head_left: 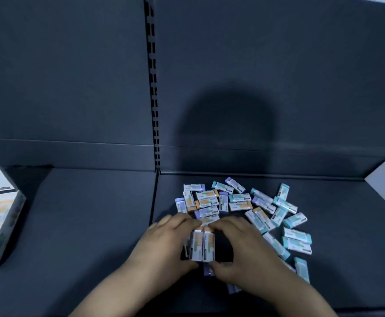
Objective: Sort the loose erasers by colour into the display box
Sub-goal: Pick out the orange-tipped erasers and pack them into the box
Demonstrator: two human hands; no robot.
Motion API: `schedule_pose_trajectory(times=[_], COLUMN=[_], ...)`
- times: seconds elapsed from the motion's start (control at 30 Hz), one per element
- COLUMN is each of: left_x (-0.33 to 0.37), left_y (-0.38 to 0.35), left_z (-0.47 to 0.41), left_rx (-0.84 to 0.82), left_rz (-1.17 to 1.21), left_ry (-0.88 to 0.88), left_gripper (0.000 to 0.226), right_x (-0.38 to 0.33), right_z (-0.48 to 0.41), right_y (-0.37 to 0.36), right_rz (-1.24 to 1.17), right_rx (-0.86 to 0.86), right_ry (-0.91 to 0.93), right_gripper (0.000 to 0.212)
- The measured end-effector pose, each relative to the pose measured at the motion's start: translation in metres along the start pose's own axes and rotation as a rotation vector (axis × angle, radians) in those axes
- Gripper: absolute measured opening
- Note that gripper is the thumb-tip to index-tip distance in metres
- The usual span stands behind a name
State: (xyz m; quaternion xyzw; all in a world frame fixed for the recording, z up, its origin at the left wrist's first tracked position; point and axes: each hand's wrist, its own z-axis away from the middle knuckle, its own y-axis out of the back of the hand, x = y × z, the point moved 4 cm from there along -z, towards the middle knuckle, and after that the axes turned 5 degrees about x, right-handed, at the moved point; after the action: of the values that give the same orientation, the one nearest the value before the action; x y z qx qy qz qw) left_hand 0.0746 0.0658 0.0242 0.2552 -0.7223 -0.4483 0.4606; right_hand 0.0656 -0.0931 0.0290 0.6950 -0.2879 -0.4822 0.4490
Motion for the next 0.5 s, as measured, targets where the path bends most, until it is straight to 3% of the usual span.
schedule_pose_trajectory(times=[0.3,0.5], left_x=[-0.021,-0.023], left_y=[0.002,0.006], left_z=[0.030,0.053], left_rx=[0.037,0.075], left_rz=[0.027,-0.068], left_ry=[-0.094,-0.045], left_gripper=[0.064,0.070], right_x=[-0.032,-0.040], right_z=[0.008,0.018], right_y=[-0.025,-0.027], right_rz=[0.021,0.006], right_rx=[0.048,0.001], right_ry=[-0.008,0.023], right_gripper=[0.060,0.065])
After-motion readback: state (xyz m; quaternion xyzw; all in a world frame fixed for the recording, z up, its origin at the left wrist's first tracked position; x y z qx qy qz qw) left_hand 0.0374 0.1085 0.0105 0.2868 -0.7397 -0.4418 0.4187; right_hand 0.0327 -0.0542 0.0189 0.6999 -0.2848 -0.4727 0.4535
